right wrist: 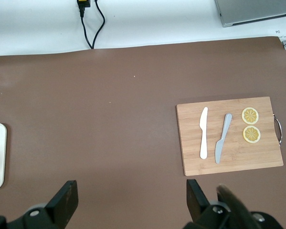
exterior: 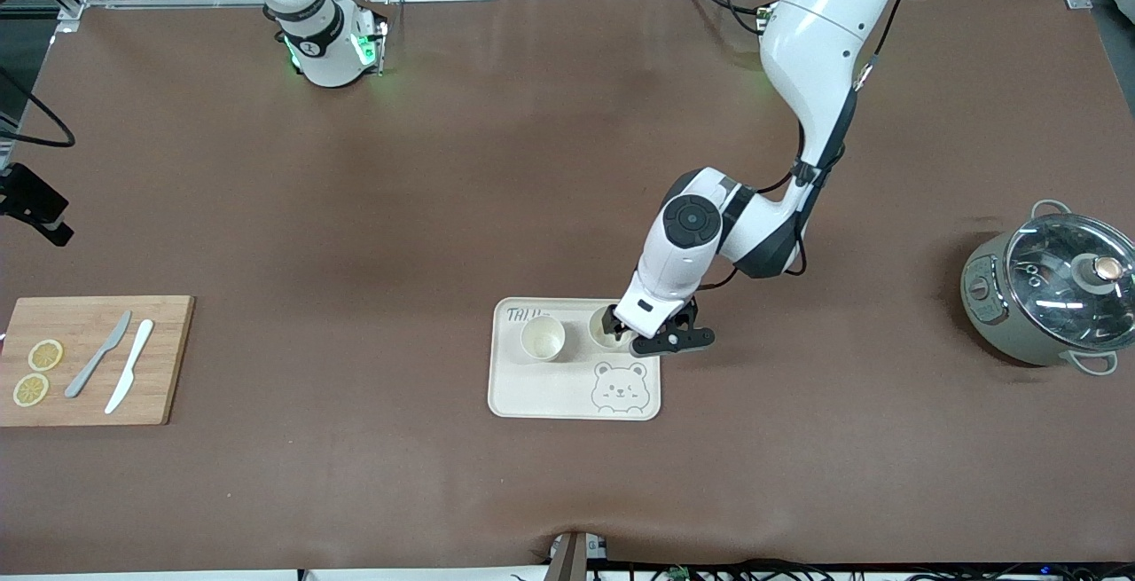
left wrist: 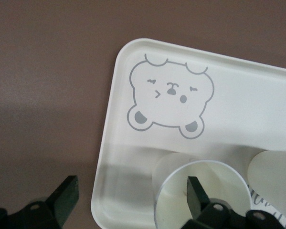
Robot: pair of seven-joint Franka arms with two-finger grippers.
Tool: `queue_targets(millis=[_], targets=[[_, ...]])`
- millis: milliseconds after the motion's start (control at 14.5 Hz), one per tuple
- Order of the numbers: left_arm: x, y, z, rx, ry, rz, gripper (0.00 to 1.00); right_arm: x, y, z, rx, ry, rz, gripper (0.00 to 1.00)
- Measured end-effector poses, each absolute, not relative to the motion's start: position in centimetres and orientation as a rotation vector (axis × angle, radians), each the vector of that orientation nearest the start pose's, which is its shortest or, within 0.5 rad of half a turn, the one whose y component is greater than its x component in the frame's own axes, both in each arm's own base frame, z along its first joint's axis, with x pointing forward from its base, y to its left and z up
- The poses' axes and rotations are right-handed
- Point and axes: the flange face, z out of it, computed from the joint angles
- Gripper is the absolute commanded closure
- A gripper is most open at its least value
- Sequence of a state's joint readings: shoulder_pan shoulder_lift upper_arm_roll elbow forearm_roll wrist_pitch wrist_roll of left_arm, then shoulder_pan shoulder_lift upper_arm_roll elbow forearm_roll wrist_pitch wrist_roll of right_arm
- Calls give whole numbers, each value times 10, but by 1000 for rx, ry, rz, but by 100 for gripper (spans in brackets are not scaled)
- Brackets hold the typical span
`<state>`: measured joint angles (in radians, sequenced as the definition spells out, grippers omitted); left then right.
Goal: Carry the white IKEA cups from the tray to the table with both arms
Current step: 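Lower the left gripper around the nearer white cup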
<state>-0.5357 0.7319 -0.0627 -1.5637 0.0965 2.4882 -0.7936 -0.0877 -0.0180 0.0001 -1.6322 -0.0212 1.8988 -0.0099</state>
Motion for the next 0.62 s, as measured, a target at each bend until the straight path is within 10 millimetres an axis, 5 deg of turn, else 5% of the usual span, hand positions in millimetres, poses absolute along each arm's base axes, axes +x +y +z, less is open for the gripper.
queue_targets(millis=[622], targets=[[587,-416,229,-3189,-285,-310,0,581,-30,627,-3145,54,-394,0]])
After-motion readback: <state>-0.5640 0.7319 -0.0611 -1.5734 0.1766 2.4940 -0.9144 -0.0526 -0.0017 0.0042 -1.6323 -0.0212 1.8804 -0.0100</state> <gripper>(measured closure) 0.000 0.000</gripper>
